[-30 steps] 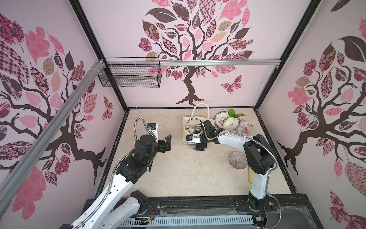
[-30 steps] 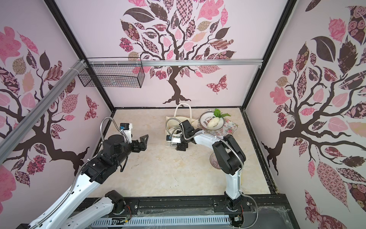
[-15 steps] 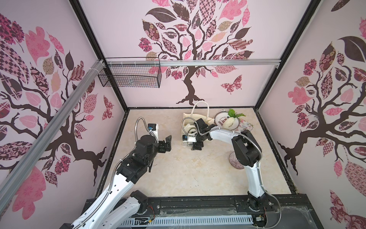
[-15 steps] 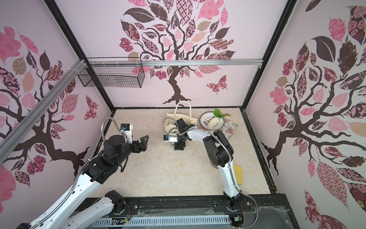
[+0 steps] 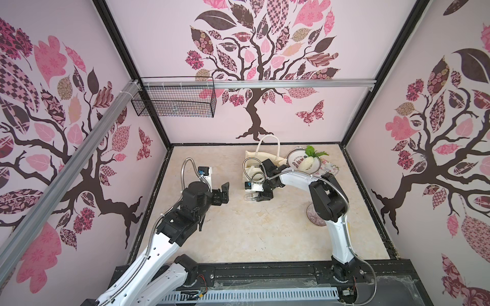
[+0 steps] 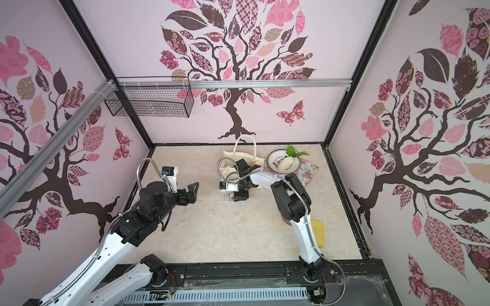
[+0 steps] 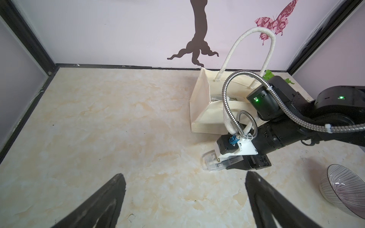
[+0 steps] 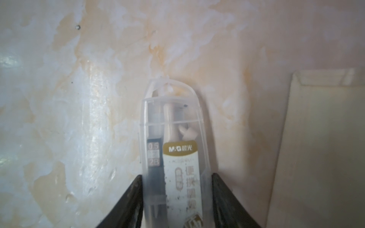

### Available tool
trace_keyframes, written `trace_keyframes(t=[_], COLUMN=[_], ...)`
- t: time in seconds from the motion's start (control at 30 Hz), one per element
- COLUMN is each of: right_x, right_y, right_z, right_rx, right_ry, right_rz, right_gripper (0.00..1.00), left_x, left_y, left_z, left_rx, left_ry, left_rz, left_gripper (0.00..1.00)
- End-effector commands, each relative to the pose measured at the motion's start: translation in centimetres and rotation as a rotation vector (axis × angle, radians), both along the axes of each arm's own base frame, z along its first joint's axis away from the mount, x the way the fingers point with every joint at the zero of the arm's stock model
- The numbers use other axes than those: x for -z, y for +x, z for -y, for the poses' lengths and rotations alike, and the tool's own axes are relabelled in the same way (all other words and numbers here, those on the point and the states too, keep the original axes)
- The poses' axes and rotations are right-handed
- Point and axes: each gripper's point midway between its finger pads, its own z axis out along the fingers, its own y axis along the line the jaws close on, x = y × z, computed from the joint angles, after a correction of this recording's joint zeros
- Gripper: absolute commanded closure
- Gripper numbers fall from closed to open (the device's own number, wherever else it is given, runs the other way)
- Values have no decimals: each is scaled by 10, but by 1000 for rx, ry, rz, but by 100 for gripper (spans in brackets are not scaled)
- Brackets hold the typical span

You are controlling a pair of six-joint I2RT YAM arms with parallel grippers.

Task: Put the compass set into the canvas bag
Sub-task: Pick up the compass set at the center of the board.

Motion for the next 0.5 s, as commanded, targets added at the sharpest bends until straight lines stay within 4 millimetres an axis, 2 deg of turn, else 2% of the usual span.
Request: trace_keyframes(t=[0.0, 0.17, 0.3, 0.47], right_x=[24, 9, -17, -58], right_y=[-33, -38, -41, -50], right_z=[13, 5, -4, -18], right_rx=[-8, -4, -12, -39], right_ry=[-74, -2, 92, 215], right_rz=[-107, -68, -22, 6], right_gripper=[52, 60, 62, 63], left_x=[5, 6, 7, 4], left_y=[-1, 0, 0, 0], left_z=[-3, -4, -4, -7], left_rx=[-8, -10, -14, -30], left_ry=[6, 6, 5, 9], left_rz=[4, 6, 3, 14], left_gripper=[3, 3, 3, 3])
